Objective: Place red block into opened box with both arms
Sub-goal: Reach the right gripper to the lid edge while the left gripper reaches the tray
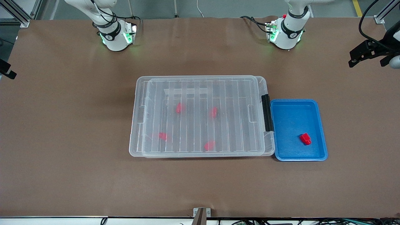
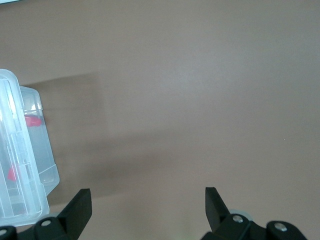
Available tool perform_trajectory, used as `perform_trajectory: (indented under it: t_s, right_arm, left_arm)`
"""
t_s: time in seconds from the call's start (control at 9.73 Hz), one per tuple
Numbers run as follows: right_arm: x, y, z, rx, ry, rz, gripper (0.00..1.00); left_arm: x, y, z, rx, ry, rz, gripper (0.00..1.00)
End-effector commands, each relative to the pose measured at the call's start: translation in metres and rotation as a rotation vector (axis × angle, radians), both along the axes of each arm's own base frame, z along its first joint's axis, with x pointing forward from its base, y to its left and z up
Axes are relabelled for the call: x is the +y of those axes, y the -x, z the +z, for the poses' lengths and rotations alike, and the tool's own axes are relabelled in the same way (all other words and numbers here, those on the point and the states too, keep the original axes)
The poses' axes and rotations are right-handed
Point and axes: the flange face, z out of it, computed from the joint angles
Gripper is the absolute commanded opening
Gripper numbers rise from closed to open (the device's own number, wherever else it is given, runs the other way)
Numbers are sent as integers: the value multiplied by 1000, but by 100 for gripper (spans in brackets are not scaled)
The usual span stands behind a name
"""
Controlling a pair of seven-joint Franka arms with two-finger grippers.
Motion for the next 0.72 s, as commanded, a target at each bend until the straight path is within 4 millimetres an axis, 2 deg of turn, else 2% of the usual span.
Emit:
perform_trajectory:
  t_s: [0.0,0.21,0.31,0.41,0.62]
  right_arm:
    - [-1,1,0,10,18,7,100]
    - [3,0,-3,17,15,11,100]
    - [27,-4,-11,32,13,49,100]
    - [54,-13,-31,66,11,98,100]
    - [118,-37,-83,154,4,205,100]
  left_arm:
    - [1,-6,-16,48,5,-3,100]
    - [-3,-8,-18,52,-1,-9,100]
    - [-4,-11,-20,52,-3,-12,100]
    - [-1,-23,-37,76,-2,-6,100]
    - [-1,-56,-81,56,2,7,100]
